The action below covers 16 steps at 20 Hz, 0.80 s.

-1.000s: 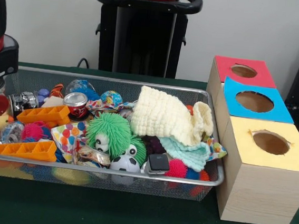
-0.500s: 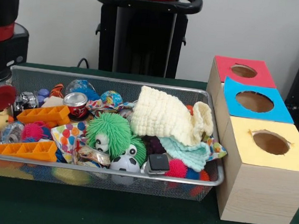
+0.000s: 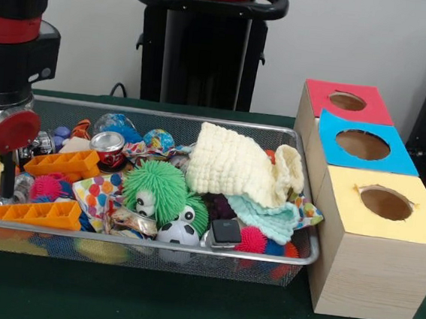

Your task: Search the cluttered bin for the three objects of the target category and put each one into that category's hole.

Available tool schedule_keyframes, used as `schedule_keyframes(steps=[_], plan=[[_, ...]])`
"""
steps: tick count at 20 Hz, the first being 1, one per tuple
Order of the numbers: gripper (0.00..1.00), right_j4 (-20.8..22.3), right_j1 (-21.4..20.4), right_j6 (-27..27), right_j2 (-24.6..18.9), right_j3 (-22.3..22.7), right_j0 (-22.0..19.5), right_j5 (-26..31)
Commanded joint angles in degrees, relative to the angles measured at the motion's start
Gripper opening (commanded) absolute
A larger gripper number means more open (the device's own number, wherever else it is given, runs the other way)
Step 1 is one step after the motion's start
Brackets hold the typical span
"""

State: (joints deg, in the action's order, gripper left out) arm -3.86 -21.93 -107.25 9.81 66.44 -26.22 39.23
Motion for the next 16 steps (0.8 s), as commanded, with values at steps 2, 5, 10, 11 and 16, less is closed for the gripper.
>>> schedule_keyframes(steps=[2,5,10,11,16], plan=[[1.0,0.4,1.1,-2.6,-4.0,4.3,-2.0,3.6],[1.0,0.0,1.7,-2.5,-4.3,3.4,-2.7,4.9],[1.0,-0.2,1.0,-3.8,-3.7,5.6,-3.3,3.4],[1.0,-0.3,0.9,-4.2,-3.7,6.5,-3.6,2.8],[1.0,-0.6,0.4,-6.4,-3.2,9.3,-3.7,0.8]])
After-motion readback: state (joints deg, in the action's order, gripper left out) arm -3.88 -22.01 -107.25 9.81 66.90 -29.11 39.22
